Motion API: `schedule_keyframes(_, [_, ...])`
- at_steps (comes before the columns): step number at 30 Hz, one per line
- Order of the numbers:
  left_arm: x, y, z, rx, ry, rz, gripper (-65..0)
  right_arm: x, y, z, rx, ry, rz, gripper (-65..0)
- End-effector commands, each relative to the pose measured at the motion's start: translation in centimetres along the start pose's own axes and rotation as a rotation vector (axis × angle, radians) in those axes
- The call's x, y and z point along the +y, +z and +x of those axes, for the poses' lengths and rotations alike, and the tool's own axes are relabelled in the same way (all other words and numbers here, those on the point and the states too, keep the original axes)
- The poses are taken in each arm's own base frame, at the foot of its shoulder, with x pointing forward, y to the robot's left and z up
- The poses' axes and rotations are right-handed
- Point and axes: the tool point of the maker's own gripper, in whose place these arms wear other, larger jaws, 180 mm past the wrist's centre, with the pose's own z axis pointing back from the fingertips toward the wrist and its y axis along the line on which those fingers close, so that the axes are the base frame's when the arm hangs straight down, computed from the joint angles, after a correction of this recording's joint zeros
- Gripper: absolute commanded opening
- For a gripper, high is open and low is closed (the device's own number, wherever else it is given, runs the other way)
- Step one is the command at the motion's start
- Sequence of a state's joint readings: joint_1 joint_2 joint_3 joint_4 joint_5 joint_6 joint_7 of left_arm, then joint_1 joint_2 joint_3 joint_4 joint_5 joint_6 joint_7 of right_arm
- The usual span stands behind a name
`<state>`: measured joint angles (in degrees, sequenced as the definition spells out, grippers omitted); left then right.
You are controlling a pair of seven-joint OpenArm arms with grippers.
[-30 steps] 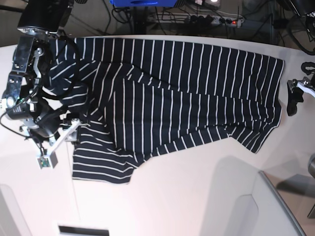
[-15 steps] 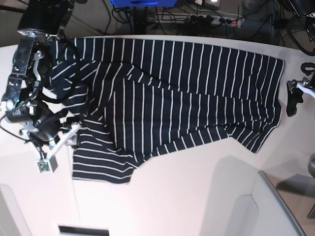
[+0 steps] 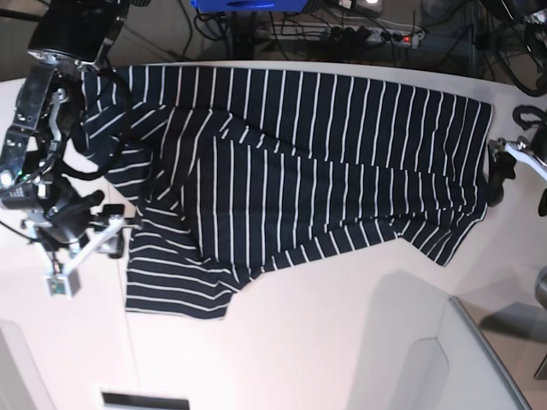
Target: Layout the t-shirt on the table in an organized manner, then fold the t-shirt properly
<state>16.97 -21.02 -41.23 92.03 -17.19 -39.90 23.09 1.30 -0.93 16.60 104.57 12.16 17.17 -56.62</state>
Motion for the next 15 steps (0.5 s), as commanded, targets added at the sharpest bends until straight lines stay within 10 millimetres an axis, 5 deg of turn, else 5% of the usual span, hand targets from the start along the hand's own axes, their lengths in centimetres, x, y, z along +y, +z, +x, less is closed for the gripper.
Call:
schedule_keyframes(1, [-0.2, 0.3, 0.9, -0.032, -0.009, -0.003, 0.0, -0.7, 0.5, 2.5, -0.090, -0.005, -0.013, -34.4])
schedule_keyframes(4, [-0.4, 0.1, 0.0, -0.015, 0.020, -0.003, 0.0, -1.7, -0.6, 3.1, -0.103, -0.042, -0.019, -33.8])
schedule_keyframes(9, [0.1, 0.2, -1.5, 0.018, 0.044, 0.004, 0.0, -1.6, -7.6, 1.0, 0.101, -0.132, 0.055, -33.6])
schedule_keyframes(12, [0.4, 0.5, -1.9, 0.037, 0.032, 0.005, 0.0, -1.0, -10.3, 0.5, 0.168, -0.203, 0.081, -33.6])
schedule_keyframes(15, [0.5, 1.1, -2.5, 0.056, 0.019, 0.003, 0.0, -2.4, -12.0, 0.4, 0.173, -0.289, 0.024, -33.6])
